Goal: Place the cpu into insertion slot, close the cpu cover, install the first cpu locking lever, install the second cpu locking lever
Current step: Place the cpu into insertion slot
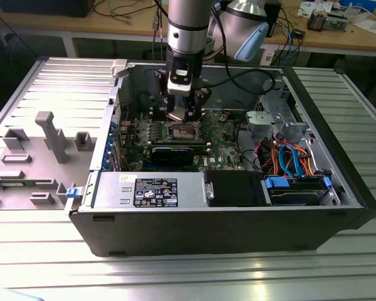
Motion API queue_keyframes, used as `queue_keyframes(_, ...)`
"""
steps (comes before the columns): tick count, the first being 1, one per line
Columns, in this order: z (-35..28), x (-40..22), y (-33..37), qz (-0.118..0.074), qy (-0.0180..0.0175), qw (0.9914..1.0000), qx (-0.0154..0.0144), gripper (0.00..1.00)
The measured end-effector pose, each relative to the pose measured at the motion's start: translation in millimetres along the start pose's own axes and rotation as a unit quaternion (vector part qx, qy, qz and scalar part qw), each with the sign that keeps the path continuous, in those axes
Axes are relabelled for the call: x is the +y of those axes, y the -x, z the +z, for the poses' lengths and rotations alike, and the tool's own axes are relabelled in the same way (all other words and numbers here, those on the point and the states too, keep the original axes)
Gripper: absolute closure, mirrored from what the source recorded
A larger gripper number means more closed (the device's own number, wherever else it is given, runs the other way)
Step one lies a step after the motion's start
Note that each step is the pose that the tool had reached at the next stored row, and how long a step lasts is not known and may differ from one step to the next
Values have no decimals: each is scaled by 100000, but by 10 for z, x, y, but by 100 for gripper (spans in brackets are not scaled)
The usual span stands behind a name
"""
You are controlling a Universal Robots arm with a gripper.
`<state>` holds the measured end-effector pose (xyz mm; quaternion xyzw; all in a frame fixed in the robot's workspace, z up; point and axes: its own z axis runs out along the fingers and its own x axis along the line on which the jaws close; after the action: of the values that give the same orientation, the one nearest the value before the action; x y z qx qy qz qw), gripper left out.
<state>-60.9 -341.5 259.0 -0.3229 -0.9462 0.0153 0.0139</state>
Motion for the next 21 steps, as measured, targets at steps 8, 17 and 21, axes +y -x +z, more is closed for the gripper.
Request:
queue_keyframes(8, 2, 0, 0, 577, 13, 99998, 23, 45)
queue_keyframes(17, 5, 0, 0, 1204, 22, 99993, 45, 45)
queue_keyframes(21, 7, 0, 0, 1574, 28, 99988, 58, 45)
